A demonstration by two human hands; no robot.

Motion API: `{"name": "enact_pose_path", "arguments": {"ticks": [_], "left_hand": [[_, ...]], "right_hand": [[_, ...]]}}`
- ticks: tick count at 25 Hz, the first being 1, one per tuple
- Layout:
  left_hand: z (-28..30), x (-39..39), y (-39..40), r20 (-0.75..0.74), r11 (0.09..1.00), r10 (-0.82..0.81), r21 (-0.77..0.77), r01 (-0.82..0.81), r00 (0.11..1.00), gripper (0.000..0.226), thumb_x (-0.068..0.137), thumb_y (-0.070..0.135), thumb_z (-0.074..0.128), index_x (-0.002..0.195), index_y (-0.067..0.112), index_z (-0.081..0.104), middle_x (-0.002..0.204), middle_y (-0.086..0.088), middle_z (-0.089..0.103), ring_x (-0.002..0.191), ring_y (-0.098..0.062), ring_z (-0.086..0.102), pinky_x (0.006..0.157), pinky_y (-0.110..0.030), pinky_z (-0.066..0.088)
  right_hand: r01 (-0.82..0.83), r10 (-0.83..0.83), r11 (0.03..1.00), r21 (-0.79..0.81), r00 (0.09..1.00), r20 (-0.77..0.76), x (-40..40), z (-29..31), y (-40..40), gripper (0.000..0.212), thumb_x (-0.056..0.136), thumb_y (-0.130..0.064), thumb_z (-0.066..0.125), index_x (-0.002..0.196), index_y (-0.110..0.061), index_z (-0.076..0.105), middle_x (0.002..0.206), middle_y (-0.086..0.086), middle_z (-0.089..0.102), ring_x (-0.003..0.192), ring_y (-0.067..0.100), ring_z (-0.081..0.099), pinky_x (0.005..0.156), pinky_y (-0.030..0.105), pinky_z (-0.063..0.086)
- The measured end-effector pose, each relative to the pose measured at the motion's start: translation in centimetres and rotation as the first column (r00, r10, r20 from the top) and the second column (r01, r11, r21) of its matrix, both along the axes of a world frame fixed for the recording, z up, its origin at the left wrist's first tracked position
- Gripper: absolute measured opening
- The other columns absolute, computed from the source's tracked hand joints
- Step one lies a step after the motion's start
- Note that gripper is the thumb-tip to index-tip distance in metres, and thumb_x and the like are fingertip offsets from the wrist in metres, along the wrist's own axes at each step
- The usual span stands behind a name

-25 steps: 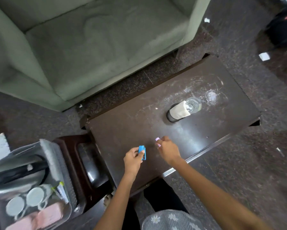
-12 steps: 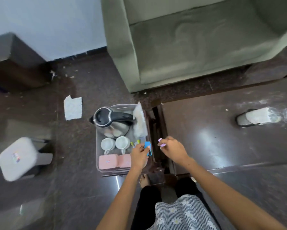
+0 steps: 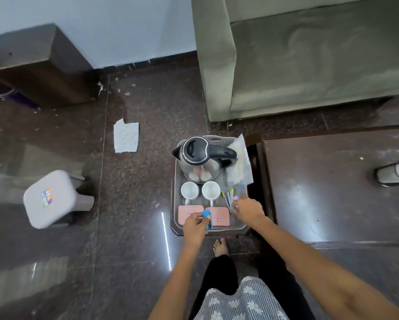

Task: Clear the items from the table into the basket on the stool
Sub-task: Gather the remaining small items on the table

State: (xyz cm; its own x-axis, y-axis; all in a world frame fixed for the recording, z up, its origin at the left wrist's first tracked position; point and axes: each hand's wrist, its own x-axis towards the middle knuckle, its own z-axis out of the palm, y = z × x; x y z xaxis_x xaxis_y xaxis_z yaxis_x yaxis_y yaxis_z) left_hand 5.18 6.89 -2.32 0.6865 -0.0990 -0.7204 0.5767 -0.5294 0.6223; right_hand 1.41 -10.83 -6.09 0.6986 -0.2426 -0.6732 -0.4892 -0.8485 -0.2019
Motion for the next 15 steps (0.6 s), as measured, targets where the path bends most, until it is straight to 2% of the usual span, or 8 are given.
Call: {"name": "enact_pose_path", "arguments": {"ticks": [2,4,7,9,11,12,13,15], "left_hand": [[-0.4,0.2,0.1,-0.024,1.0,-0.005,-0.003,0.005,1.0,0.021,0.088,0.009,0.06,0.107,0.002,0.061,0.093,-0.015,0.067,0.085,-0.025,0.065,0.058,-0.026,0.059],[-0.6,0.3,-0.5,-0.035,1.0,-0.03,-0.002,0.03,0.999,0.023,0.086,0.012,0.062,0.107,0.003,0.063,0.101,-0.017,0.069,0.091,-0.028,0.067,0.073,-0.041,0.06],[-0.7,0.3,-1.8,-0.054,0.995,-0.089,-0.048,0.087,0.995,0.024,0.085,0.021,0.061,0.1,0.002,0.066,0.099,-0.014,0.068,0.093,-0.031,0.066,0.084,-0.044,0.055],[-0.3,0.2,-2.9,-0.173,0.986,-0.037,-0.169,0.008,0.984,0.032,0.092,0.027,0.05,0.103,0.001,0.062,0.099,-0.018,0.066,0.091,-0.032,0.066,0.074,-0.04,0.059],[0.2,0.2,-3.8,-0.307,0.97,-0.015,-0.235,-0.061,0.952,0.038,0.1,0.031,0.034,0.103,0.004,0.061,0.092,-0.015,0.067,0.079,-0.026,0.065,0.063,-0.029,0.057],[0.3,0.1,-4.0,-0.325,0.966,-0.026,-0.251,-0.06,0.945,0.039,0.101,0.03,0.03,0.098,0.008,0.062,0.088,-0.012,0.068,0.076,-0.022,0.063,0.064,-0.027,0.053],[0.4,-0.1,-4.0,-0.296,0.968,-0.059,-0.249,-0.017,0.953,0.037,0.101,0.026,0.031,0.094,0.011,0.064,0.088,-0.011,0.067,0.078,-0.022,0.062,0.069,-0.028,0.051],[-0.1,-0.4,-3.8,-0.081,0.942,-0.327,-0.111,0.317,0.942,0.031,0.098,0.014,0.036,0.107,0.006,0.064,0.106,-0.015,0.065,0.097,-0.028,0.06,0.088,-0.033,0.045]], "right_hand": [[0.029,-0.028,0.998,-0.05,1.0,0.012,-0.1,-0.1,0.4,0.04,0.09,-0.017,0.045,0.13,-0.014,0.047,0.126,0.013,0.052,0.1,0.036,0.063,0.08,0.037,0.05],[0.12,-0.118,0.993,-0.015,0.988,0.105,-0.5,0.2,0.8,0.038,0.093,-0.024,0.045,0.128,-0.013,0.05,0.123,0.012,0.052,0.095,0.036,0.063,0.074,0.036,0.049],[0.378,-0.456,0.861,0.34,0.87,0.187,-1.2,1.1,1.9,0.032,0.093,-0.037,0.052,0.098,-0.009,0.067,0.089,0.006,0.066,0.083,0.026,0.064,0.071,0.033,0.048],[0.425,-0.541,0.788,0.445,0.823,0.173,-1.6,1.3,2.8,0.032,0.088,-0.039,0.061,0.092,-0.008,0.067,0.078,0.004,0.067,0.077,0.023,0.063,0.072,0.035,0.049],[0.448,-0.547,0.799,0.402,0.819,0.174,-1.7,0.6,3.4,0.029,0.081,-0.036,0.068,0.087,-0.008,0.065,0.082,0.009,0.069,0.08,0.026,0.065,0.073,0.037,0.052],[0.469,-0.557,0.798,0.379,0.814,0.166,-1.6,0.3,3.5,0.026,0.079,-0.032,0.07,0.081,-0.008,0.062,0.083,0.012,0.069,0.081,0.029,0.065,0.07,0.036,0.051],[0.488,-0.565,0.798,0.352,0.809,0.159,-1.4,0.2,3.3,0.023,0.078,-0.028,0.07,0.078,-0.009,0.058,0.083,0.014,0.068,0.081,0.031,0.065,0.068,0.034,0.048],[0.505,-0.556,0.821,0.264,0.813,0.172,-0.9,0.3,2.6,0.021,0.08,-0.027,0.067,0.091,-0.01,0.06,0.089,0.016,0.067,0.083,0.032,0.064,0.064,0.031,0.044]]}}
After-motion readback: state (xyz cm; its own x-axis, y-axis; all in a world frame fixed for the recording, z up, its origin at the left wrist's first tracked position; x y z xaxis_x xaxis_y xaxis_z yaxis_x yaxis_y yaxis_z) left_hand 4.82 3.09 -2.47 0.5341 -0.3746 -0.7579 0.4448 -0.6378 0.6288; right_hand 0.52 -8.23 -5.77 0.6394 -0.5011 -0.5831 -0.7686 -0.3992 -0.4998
